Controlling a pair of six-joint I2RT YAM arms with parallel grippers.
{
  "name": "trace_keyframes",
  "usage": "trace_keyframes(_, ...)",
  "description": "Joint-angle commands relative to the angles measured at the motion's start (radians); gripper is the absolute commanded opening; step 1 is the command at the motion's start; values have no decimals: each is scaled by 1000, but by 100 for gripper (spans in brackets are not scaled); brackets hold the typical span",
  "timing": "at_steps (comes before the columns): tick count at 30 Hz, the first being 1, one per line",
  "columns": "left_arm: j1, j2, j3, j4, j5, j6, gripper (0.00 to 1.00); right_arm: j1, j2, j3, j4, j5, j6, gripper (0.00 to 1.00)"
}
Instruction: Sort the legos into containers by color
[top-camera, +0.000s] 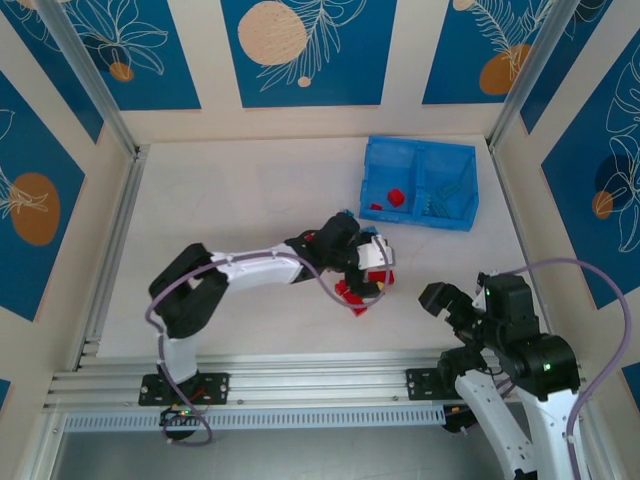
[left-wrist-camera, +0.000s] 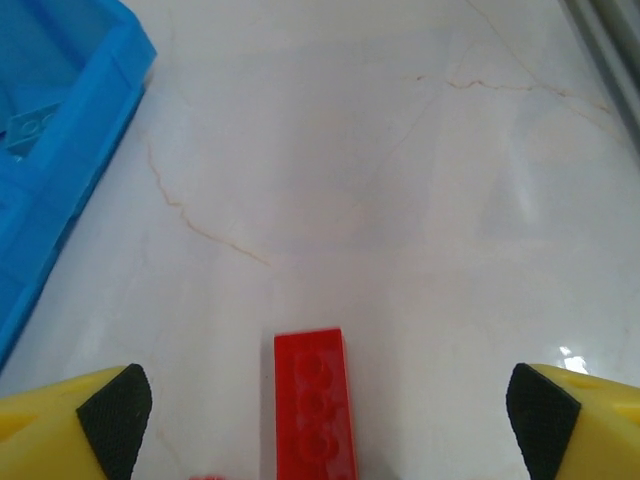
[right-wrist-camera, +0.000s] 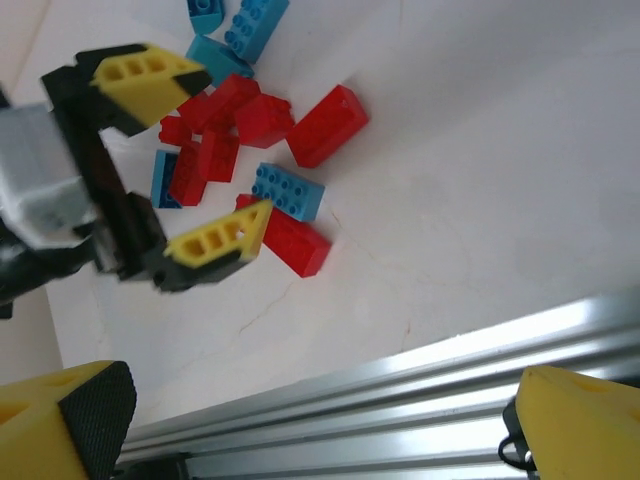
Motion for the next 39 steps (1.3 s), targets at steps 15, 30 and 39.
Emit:
trace_keyframes(15,-87,348,401,-419,-225,9,56,6,-2,101,-159,-3,-2,100)
trace_keyframes(30,-94,183,345,-255,-265,-94,17,5,-11,136,-162,-29,-19,100)
trace_keyframes(39,-4,307,694,-190,-531,-165,17,4,-44,163,-133,13,23,100)
